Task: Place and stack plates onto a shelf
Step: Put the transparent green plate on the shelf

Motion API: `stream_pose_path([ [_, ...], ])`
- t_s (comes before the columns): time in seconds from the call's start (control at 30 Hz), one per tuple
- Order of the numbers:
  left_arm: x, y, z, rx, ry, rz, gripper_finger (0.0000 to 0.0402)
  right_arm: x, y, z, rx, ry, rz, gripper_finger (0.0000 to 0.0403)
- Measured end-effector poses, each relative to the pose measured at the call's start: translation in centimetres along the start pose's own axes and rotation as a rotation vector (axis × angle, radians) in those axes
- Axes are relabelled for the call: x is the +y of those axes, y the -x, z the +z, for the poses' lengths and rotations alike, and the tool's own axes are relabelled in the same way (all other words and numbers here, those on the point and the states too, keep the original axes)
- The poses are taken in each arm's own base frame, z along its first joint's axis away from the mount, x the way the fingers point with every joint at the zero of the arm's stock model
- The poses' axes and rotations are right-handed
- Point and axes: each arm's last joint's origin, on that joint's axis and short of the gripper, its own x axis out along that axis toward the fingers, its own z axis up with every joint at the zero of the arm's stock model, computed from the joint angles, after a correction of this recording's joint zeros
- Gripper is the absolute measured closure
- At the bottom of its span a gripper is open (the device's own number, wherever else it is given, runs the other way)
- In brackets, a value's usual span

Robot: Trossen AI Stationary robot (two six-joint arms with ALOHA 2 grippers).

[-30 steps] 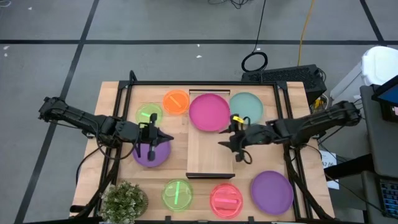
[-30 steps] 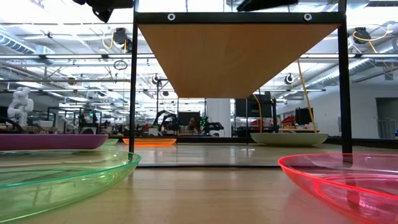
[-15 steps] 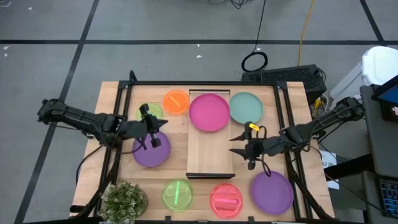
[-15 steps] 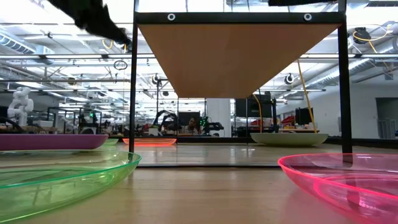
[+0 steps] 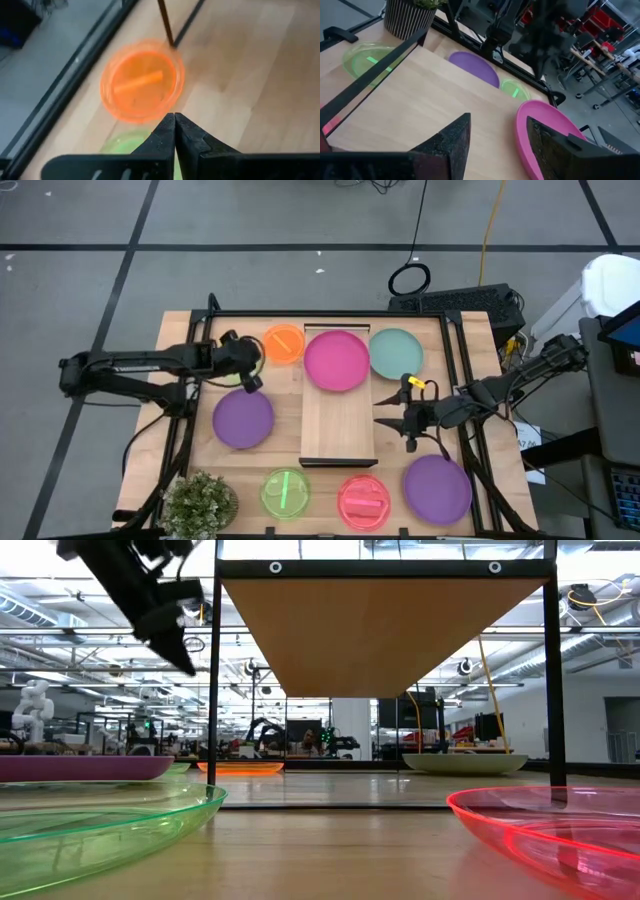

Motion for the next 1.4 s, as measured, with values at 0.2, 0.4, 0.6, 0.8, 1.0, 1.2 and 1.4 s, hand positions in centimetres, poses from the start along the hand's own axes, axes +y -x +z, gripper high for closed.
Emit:
stream_pose_path([
  [0.2, -1.2, -2.8, -0.4, 0.138, 0.003, 0.012, 0.0355, -0.1, 0.1, 0.0, -0.003, 0.0, -0.003, 0.0229],
  [0.4, -2.7, -4.6, -0.7, 0.203, -0.063, 0.005, 0.0328, -0.1, 0.1, 0.0, -0.001, -0.004, -0.004, 0.0229],
  [0.6, -3.1, -5.9, -1.0, 0.251, -0.11, 0.027, 0.0293, -0.1, 0.1, 0.0, -0.001, -0.006, -0.004, 0.0229],
  [0.8, -2.4, -7.0, -1.2, 0.286, 0.075, 0.11, 0.0243, -0.1, 0.1, 0.0, 0.0, -0.006, -0.004, 0.0229],
  [1.0, -2.3, -7.6, -1.7, 0.332, 0.211, 0.149, 0.0212, -0.1, 0.1, 0.0, 0.0, -0.006, -0.004, 0.0229],
  [1.2, -2.5, -8.2, -1.9, 0.349, 0.303, 0.163, 0.0198, -0.1, 0.1, 0.0, 0.0, -0.006, -0.004, 0.0229],
  [1.4, -2.6, -9.2, -2.3, 0.381, 0.331, 0.198, 0.0197, -0.1, 0.1, 0.0, -0.001, -0.01, -0.004, 0.0229],
])
